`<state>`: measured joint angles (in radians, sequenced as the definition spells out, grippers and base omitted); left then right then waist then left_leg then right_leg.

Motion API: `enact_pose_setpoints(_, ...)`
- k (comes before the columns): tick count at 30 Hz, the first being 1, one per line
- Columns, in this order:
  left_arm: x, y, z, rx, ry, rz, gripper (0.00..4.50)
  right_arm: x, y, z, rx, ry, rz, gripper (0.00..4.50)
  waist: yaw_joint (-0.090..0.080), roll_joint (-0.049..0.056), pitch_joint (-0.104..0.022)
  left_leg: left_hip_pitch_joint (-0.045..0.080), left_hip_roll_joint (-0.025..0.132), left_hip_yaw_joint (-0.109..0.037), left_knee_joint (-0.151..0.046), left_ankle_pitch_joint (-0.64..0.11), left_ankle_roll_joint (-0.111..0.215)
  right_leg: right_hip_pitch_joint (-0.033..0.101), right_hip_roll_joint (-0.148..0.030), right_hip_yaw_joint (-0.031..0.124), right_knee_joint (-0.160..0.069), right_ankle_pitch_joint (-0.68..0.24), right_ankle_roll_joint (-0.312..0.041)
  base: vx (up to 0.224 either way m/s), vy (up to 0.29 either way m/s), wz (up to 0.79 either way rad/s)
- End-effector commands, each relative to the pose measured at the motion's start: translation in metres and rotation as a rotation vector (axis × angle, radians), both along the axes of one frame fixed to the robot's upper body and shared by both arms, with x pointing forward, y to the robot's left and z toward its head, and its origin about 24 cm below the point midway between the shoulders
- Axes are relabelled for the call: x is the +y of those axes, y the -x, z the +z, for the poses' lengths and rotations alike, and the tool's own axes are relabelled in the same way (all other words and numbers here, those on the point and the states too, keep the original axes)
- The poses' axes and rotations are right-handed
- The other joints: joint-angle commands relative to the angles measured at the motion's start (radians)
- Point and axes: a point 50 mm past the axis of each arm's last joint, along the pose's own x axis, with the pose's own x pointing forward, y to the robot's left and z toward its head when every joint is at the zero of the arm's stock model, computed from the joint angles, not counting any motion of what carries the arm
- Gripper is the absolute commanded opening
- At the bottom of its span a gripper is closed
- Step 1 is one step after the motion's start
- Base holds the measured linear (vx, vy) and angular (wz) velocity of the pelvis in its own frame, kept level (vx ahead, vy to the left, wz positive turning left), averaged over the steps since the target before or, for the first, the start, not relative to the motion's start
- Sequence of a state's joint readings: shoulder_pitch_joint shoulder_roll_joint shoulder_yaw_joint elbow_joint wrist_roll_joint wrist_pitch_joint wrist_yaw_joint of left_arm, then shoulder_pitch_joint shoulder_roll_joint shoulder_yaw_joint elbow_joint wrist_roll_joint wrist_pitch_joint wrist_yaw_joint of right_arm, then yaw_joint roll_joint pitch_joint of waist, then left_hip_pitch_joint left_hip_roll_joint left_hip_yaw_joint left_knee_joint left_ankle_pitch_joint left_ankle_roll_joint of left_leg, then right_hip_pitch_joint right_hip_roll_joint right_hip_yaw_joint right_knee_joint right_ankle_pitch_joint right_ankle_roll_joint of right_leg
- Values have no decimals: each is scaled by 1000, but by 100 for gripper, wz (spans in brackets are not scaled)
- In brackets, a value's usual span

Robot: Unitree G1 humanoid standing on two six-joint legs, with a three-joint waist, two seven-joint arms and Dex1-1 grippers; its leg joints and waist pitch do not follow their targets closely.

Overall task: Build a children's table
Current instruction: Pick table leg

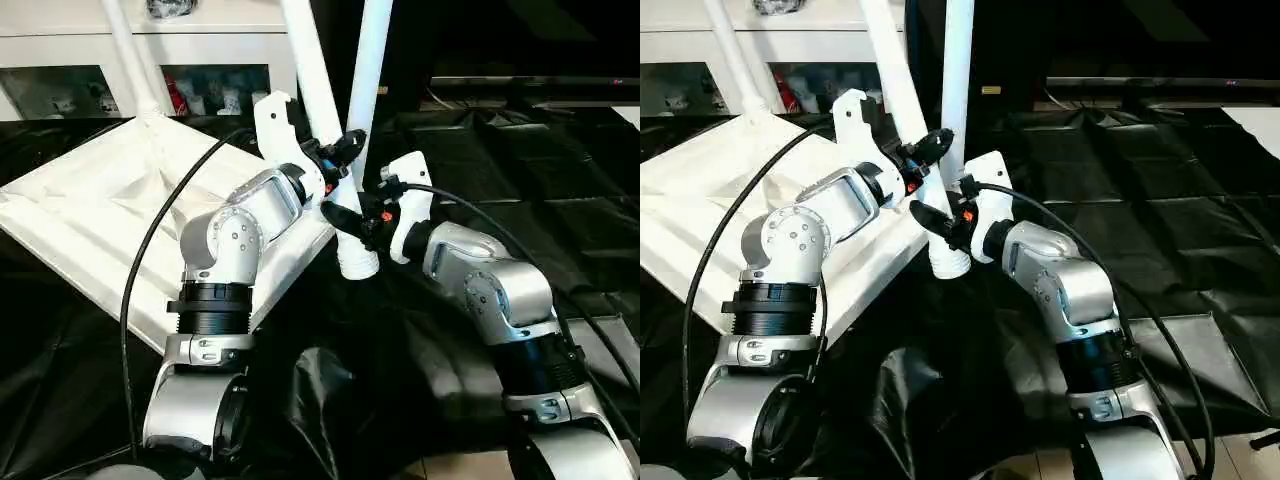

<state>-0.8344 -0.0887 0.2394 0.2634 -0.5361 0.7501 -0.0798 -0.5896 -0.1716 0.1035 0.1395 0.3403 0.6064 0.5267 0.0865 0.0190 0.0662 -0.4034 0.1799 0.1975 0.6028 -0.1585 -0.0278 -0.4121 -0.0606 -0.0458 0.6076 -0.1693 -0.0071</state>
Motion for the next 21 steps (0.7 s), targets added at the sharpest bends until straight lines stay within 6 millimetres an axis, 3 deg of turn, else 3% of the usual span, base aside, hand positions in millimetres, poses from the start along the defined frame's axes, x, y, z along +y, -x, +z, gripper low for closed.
enact_pose_setpoints(1,-1,-1,5,-20,5,0,203,-3,-5,11,-28,-28,-27,240,-4,-14,-83,27,39,-24,-57,-162,24,52,-69,37,-79,-238,-146,0,0,0)
enact_pose_setpoints(6,0,2,15,-125,-50,-117,191,-19,-5,18,-8,-64,5,293,0,-11,-84,29,39,-24,-57,-149,34,51,-68,37,-77,-224,-148,0,0,0)
enact_pose_setpoints(8,0,3,16,-156,-76,-178,189,-26,-4,20,-10,-57,20,302,2,-15,-83,30,39,-25,-58,-150,31,51,-69,37,-76,-229,-149,0,0,0)
enact_pose_setpoints(15,4,18,34,-270,38,-491,188,-47,15,25,93,-69,239,304,7,-14,-84,28,38,-22,-54,-129,43,59,-71,38,-69,-195,-180,0,0,0)
enact_pose_setpoints(19,8,31,41,-350,88,-698,188,-51,26,28,118,-70,349,304,3,-17,-82,28,38,-21,-54,-143,43,57,-71,37,-72,-225,-187,0,0,0)
enact_pose_setpoints(21,11,39,45,-394,110,-806,188,-50,35,29,128,-65,429,304,6,-13,-80,32,42,-22,-56,-156,34,54,-72,38,-73,-262,-181,0,0,0)
